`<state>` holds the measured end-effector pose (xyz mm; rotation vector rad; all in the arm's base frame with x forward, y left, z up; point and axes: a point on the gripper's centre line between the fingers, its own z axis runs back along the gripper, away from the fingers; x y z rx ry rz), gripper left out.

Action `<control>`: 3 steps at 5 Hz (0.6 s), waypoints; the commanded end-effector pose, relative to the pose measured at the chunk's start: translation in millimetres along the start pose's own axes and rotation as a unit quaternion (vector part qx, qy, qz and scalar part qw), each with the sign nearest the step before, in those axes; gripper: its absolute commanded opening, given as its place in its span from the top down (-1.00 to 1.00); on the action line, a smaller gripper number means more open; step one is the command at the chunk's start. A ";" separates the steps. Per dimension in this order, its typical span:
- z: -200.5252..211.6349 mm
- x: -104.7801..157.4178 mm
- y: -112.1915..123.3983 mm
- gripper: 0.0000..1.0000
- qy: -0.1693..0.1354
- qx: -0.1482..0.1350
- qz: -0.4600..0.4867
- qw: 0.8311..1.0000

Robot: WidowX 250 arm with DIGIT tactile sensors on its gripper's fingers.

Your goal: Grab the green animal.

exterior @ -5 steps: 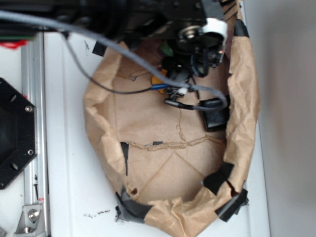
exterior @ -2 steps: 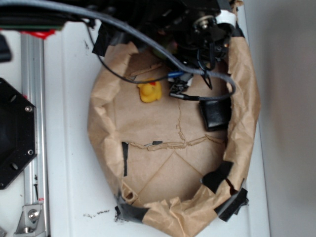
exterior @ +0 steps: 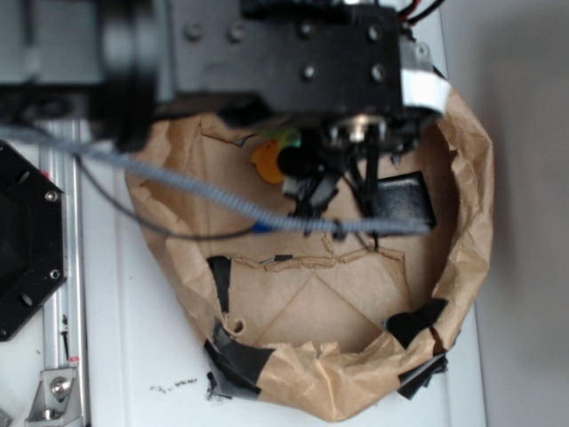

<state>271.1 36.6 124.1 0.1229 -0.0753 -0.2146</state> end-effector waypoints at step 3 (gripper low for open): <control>58.2 -4.4 -16.4 1.00 -0.076 -0.009 0.279 0.957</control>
